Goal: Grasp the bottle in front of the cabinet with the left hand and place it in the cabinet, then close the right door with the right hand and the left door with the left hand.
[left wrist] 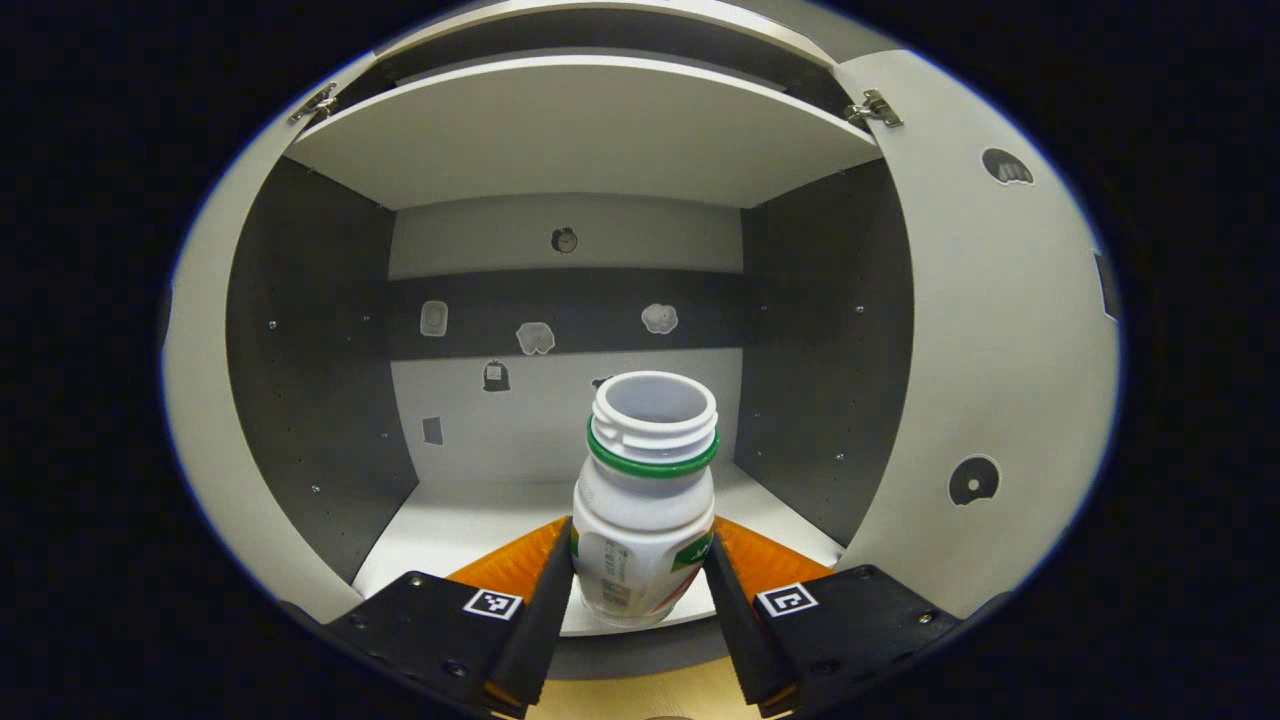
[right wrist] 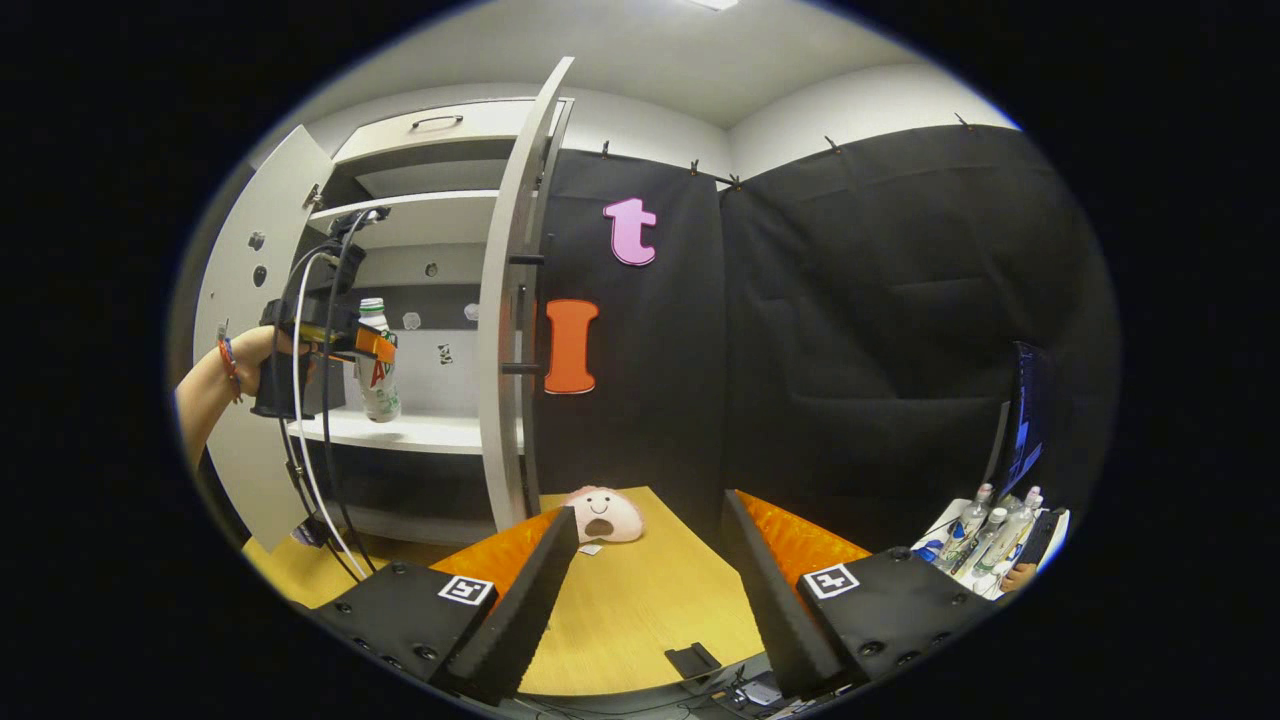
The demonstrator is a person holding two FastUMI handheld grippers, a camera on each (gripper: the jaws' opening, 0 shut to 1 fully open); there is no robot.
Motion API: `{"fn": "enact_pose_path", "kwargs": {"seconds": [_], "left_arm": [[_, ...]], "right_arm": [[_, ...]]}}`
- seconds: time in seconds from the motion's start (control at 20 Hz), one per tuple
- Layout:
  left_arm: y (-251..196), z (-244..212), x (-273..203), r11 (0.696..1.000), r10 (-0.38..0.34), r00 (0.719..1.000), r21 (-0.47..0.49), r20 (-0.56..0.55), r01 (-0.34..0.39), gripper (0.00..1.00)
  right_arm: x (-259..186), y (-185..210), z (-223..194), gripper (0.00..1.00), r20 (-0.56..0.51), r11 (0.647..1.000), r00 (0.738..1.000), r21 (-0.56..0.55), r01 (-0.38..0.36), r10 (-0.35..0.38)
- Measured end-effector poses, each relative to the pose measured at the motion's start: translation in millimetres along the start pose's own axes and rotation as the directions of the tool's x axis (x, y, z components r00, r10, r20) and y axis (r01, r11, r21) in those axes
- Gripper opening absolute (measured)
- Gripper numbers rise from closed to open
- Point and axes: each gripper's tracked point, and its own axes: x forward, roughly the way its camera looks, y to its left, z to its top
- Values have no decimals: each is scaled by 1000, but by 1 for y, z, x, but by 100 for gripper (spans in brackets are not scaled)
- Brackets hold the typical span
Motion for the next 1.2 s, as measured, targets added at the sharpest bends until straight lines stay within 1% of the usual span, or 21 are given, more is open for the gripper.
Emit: {"fn": "enact_pose_path", "kwargs": {"seconds": [0.1,0.4,0.5,0.65,0.75,0.85,0.9,1.0,1.15,1.2], "left_arm": [[2,-3,16,1000,5,1000,-20,-22,-5,71],[8,-21,46,999,35,995,27,-97,-32,71],[7,-31,52,1000,31,992,3,-125,-31,71],[12,-30,55,998,57,992,10,-116,-56,72],[11,-29,55,999,53,992,13,-111,-52,73],[12,-27,53,998,54,993,22,-106,-52,77],[13,-26,53,998,60,993,28,-105,-58,83],[15,-27,50,997,68,992,34,-106,-65,90],[17,-25,42,997,74,993,29,-94,-72,91],[16,-23,38,997,76,994,25,-84,-74,93]], "right_arm": [[4,-7,0,97,-4,1000,1000,1,15,-15],[3,-15,-2,97,-13,999,999,-12,45,-45],[2,-14,-2,97,-15,999,999,-15,47,-47],[3,-15,-3,97,-17,998,998,-21,53,-53],[4,-15,-4,97,-20,998,998,-18,55,-55],[5,-14,-6,96,-25,998,998,-11,54,-55],[5,-13,-6,96,-27,999,998,-8,53,-53],[7,-11,-7,96,-27,999,998,-3,48,-48],[7,-12,-6,96,-23,999,999,-6,46,-46],[7,-12,-6,90,-23,999,999,-8,45,-46]]}}
